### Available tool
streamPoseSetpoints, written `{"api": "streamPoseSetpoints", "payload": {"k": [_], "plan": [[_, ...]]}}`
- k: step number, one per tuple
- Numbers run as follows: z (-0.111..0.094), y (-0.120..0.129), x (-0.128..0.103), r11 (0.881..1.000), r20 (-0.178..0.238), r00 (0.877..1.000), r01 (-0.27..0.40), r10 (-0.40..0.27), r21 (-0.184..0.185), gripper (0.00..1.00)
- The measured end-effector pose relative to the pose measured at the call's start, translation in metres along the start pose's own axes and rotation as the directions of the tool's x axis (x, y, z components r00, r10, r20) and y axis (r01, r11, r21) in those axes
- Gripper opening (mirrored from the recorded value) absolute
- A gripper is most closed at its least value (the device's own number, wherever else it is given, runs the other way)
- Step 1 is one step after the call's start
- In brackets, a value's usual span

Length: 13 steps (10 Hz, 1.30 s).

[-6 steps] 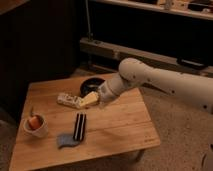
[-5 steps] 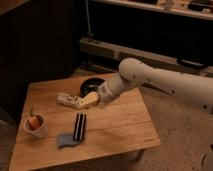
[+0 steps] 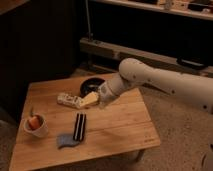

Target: Drag the ceramic bowl in a circle

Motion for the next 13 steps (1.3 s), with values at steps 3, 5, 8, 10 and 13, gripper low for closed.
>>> {"api": "streamPoseSetpoints", "payload": {"k": [3,5,8,10,13], "plan": [[0.0000,0.0001,-0.0001,1.000,0.000,1.000,0.000,0.000,0.000,0.80],[0.0000,0.0001,0.0000,1.000,0.000,1.000,0.000,0.000,0.000,0.80],[-0.0001,0.0002,-0.0001,1.000,0.000,1.000,0.000,0.000,0.000,0.80],[-0.0001,0.0002,-0.0001,1.000,0.000,1.000,0.000,0.000,0.000,0.80],[0.0001,-0.0052,-0.0010,1.000,0.000,1.000,-0.014,0.014,0.009,0.80]]}}
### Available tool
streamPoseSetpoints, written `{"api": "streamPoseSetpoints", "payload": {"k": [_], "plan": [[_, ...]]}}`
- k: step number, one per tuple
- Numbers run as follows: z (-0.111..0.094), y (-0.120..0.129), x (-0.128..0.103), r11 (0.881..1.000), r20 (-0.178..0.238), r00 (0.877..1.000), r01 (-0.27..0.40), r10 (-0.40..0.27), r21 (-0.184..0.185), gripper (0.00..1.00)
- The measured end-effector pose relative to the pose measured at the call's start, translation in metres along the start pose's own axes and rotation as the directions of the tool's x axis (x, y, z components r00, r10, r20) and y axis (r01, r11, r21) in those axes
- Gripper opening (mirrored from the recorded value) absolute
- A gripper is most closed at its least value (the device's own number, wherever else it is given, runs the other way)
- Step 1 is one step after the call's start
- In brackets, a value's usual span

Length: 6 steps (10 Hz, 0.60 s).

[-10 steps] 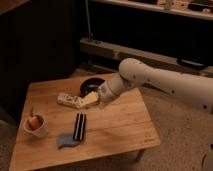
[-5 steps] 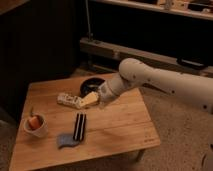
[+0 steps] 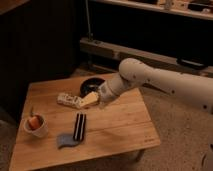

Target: Drag the ceramic bowl in a circle

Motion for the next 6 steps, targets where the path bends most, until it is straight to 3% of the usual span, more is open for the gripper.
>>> {"api": "streamPoseSetpoints", "payload": {"k": [2,6], "plan": [[0.002,-0.026,-0.007,0.998,0.017,0.999,-0.037,0.036,0.046,0.80],[0.007,-0.111,-0.041,0.975,0.105,0.985,-0.150,0.134,0.165,0.80]]}}
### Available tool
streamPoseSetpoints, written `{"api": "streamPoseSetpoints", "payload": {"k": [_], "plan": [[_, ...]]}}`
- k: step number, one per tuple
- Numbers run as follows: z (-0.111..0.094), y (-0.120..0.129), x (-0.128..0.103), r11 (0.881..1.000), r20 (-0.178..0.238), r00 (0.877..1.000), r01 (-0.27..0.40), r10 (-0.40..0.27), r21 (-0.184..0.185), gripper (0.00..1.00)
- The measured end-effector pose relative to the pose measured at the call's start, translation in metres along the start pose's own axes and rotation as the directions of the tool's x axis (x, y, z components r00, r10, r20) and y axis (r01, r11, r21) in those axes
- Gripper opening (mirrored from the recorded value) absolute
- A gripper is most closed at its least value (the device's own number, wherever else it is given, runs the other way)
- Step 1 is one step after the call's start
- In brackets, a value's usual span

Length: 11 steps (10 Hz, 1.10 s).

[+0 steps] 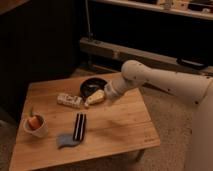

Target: Drag the ceramic bowl in a circle

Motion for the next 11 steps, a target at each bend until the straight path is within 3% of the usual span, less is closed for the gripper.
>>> {"api": "streamPoseSetpoints", "payload": {"k": [2,4,8,11], "plan": [[0.015,-0.041,-0.019,0.997,0.069,0.996,-0.057,0.053,0.051,0.80],[0.037,-0.065,-0.042,0.992,0.114,0.990,-0.091,0.082,0.083,0.80],[0.044,-0.087,-0.075,0.987,0.137,0.986,-0.110,0.093,0.121,0.80],[0.048,-0.094,-0.096,0.978,0.118,0.989,-0.106,0.086,0.177,0.80]]}}
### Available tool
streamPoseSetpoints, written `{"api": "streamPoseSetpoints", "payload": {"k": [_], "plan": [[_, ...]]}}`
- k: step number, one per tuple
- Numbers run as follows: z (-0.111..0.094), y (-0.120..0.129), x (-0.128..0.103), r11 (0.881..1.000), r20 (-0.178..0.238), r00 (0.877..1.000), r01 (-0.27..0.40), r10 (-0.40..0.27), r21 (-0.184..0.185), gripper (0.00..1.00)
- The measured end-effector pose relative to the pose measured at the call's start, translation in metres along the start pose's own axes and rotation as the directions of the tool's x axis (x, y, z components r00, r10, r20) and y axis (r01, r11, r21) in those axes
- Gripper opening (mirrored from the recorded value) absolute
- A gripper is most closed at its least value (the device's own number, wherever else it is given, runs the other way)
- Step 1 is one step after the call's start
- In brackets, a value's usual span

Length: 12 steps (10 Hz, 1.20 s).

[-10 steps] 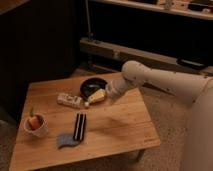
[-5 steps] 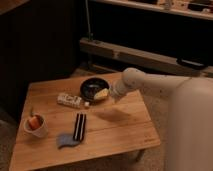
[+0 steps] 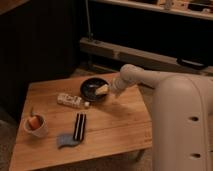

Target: Drag the ceramic bowl in a circle

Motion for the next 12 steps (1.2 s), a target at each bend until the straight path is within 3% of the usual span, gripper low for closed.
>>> {"api": "streamPoseSetpoints", "payload": {"k": [3,12], "plan": [[0.010,-0.007,-0.012,0.999,-0.024,1.000,0.008,-0.007,0.045,0.80],[0.026,0.004,-0.018,0.995,-0.074,0.997,0.042,-0.035,0.093,0.80]]}}
